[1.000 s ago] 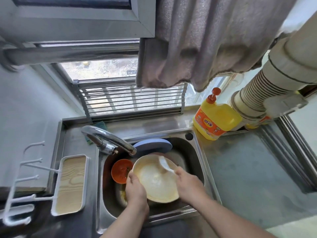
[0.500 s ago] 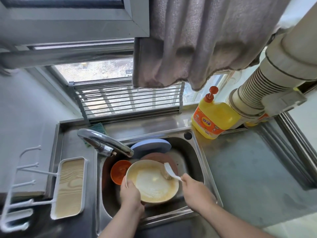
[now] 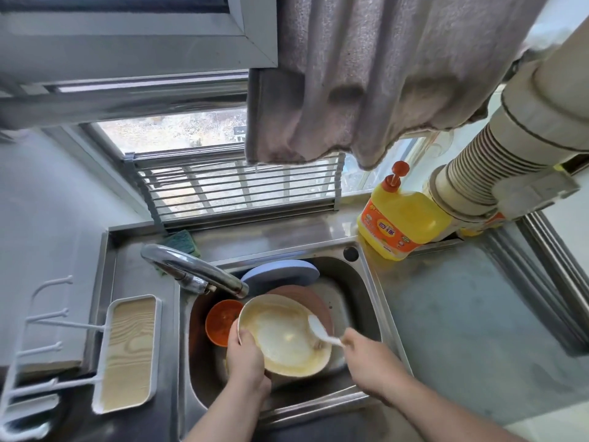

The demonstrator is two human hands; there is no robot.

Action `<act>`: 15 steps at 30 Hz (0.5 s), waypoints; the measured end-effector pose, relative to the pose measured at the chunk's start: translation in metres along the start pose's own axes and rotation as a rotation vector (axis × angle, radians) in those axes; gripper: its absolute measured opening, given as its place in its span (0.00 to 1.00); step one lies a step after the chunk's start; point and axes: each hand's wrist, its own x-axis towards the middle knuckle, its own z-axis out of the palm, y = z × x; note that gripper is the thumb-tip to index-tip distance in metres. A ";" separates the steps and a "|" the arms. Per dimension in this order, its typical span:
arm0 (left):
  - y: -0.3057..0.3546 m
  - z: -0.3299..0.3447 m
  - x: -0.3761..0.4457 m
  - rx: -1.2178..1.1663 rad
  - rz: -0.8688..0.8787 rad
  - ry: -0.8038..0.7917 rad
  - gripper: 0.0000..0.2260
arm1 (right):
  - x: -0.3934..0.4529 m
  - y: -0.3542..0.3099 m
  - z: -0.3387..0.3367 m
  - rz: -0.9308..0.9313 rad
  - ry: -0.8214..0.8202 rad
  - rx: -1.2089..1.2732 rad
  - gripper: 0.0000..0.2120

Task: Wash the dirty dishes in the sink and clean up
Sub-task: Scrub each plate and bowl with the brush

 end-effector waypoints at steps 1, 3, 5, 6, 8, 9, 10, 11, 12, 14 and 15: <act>0.003 -0.003 0.007 -0.003 -0.020 -0.001 0.17 | -0.011 0.006 0.002 -0.010 -0.051 0.025 0.05; 0.004 -0.007 0.014 -0.043 -0.052 -0.004 0.17 | -0.030 -0.002 0.009 -0.089 -0.168 0.110 0.05; -0.004 -0.006 0.010 -0.095 -0.061 -0.042 0.14 | -0.037 -0.031 0.020 -0.188 -0.208 0.183 0.08; -0.009 -0.003 0.006 -0.121 -0.074 -0.068 0.14 | -0.035 -0.048 0.024 -0.219 -0.174 0.194 0.11; -0.015 0.003 -0.001 -0.105 -0.086 -0.098 0.15 | -0.018 -0.071 0.024 -0.220 -0.059 0.177 0.14; -0.016 0.005 -0.003 -0.076 -0.071 -0.087 0.15 | -0.006 -0.071 0.021 -0.198 0.007 0.143 0.14; -0.015 0.005 -0.003 -0.047 -0.047 -0.063 0.16 | 0.004 -0.064 0.014 -0.155 0.046 0.080 0.12; -0.012 0.002 -0.001 -0.011 -0.026 -0.024 0.16 | 0.010 -0.051 0.006 -0.103 0.051 0.018 0.10; -0.008 -0.002 0.005 0.007 0.003 0.017 0.17 | 0.011 -0.034 0.002 -0.069 0.043 -0.021 0.08; 0.000 -0.011 0.017 -0.001 0.046 0.070 0.18 | -0.005 -0.004 0.004 -0.064 -0.028 -0.006 0.06; 0.003 -0.013 0.021 -0.002 0.050 0.077 0.18 | -0.017 0.000 0.008 -0.073 -0.083 0.046 0.05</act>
